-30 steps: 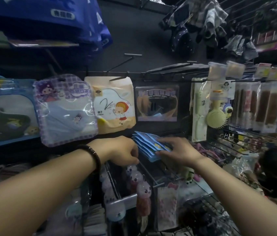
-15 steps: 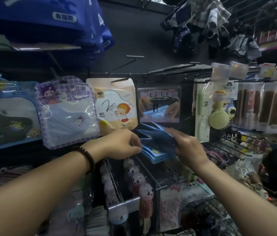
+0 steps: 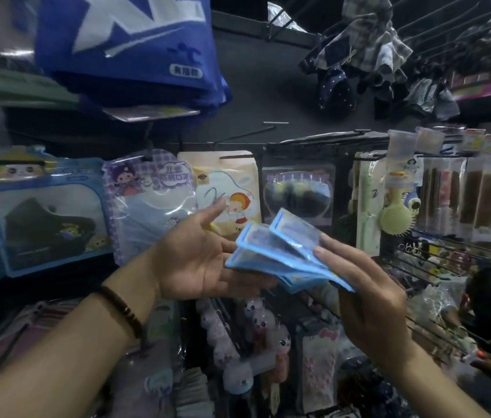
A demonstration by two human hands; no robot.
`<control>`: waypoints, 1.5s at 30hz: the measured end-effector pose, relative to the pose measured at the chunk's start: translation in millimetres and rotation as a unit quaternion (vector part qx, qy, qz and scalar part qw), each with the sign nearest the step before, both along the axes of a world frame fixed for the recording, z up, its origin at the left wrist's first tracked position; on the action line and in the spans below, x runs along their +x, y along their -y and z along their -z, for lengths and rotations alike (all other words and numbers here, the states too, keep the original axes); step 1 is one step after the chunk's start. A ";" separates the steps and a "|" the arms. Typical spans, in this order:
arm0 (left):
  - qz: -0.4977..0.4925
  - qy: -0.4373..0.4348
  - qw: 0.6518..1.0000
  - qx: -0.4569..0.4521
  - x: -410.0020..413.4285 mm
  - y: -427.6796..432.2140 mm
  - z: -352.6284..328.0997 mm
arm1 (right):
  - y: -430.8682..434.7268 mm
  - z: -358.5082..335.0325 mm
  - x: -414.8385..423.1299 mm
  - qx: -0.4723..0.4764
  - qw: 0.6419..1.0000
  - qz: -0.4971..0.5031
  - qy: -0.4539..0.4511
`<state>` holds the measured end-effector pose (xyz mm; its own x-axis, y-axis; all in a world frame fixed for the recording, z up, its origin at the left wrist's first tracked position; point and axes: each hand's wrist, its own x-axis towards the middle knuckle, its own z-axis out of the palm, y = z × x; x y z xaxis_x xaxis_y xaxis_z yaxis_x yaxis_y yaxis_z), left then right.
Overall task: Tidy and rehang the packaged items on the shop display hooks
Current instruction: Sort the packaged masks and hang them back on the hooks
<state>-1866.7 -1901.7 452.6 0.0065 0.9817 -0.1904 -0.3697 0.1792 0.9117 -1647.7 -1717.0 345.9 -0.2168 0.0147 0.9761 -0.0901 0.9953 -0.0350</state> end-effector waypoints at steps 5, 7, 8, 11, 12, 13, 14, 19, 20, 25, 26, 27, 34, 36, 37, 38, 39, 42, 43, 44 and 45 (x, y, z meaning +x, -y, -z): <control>-0.131 -0.109 0.985 0.024 37.6 49.5 5.6 | 58.6 -4.5 -2.8 0.053 0.998 -0.025 0.038; -0.178 -0.114 0.976 0.058 39.9 69.5 19.7 | 77.4 -2.6 -4.6 0.063 0.997 -0.020 0.050; -0.201 -0.117 0.969 0.080 39.0 79.6 26.8 | 86.7 -2.1 -4.9 0.060 0.996 -0.030 0.057; -0.301 -0.175 0.926 0.142 42.5 109.8 42.4 | 118.1 1.7 -10.4 0.032 0.994 -0.068 0.085; -0.352 -0.199 0.902 0.150 46.8 119.3 46.1 | 131.5 4.1 -13.3 0.012 0.993 -0.074 0.089; -0.410 -0.209 0.874 0.154 48.4 128.0 51.8 | 144.6 9.1 -16.3 -0.020 0.992 -0.084 0.090; -0.464 -0.212 0.846 0.158 50.9 136.1 58.4 | 159.8 14.4 -20.1 -0.076 0.988 -0.107 0.080; -0.609 -0.122 0.755 0.210 64.3 167.9 89.0 | 250.5 24.8 -42.6 -0.570 0.721 -0.363 -0.151; -0.620 -0.104 0.744 0.226 67.6 172.4 92.5 | 265.5 25.8 -47.8 -0.629 0.658 -0.392 -0.135; -0.652 -0.121 0.714 0.226 86.5 191.2 115.8 | 322.5 24.5 -77.3 -0.667 0.638 -0.385 -0.026; -0.648 -0.126 0.716 0.226 87.5 196.1 119.3 | 326.6 24.8 -79.4 -0.668 0.641 -0.376 -0.022; -0.645 -0.131 0.718 0.226 85.0 203.4 121.8 | 327.5 25.4 -79.1 -0.673 0.636 -0.377 -0.016; -0.648 -0.187 0.704 0.221 30.5 273.2 115.1 | 308.2 19.1 -58.9 -0.616 0.641 -0.441 0.123; -0.612 -0.224 0.733 0.198 25.5 288.4 111.3 | 303.3 20.1 -59.9 -0.614 0.634 -0.451 0.133; -0.588 -0.231 0.751 0.191 22.9 294.0 110.6 | 302.8 20.8 -62.4 -0.617 0.629 -0.455 0.131; -0.568 -0.232 0.766 0.191 20.7 297.9 111.2 | 301.8 22.1 -65.3 -0.618 0.624 -0.460 0.128; -0.554 -0.228 0.778 0.188 19.9 300.4 111.1 | 301.4 23.5 -68.1 -0.619 0.620 -0.464 0.127; -0.537 -0.212 0.797 0.178 20.5 305.3 112.8 | 301.8 31.5 -78.4 -0.608 0.644 -0.447 0.125; -0.536 -0.211 0.799 0.174 20.7 306.4 112.8 | 303.0 34.1 -81.5 -0.603 0.658 -0.436 0.116; -0.537 -0.212 0.799 0.170 20.3 307.0 113.0 | 304.3 36.2 -84.4 -0.600 0.670 -0.424 0.102; -0.537 -0.216 0.799 0.165 19.8 307.4 113.7 | 307.1 36.2 -86.4 -0.596 0.685 -0.410 0.089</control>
<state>-1846.9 -2209.0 338.9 -0.8693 0.3740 0.3232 0.2133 -0.3060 0.9278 -1734.1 -2024.1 309.7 -0.7426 0.5809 0.3333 -0.4902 -0.1323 -0.8615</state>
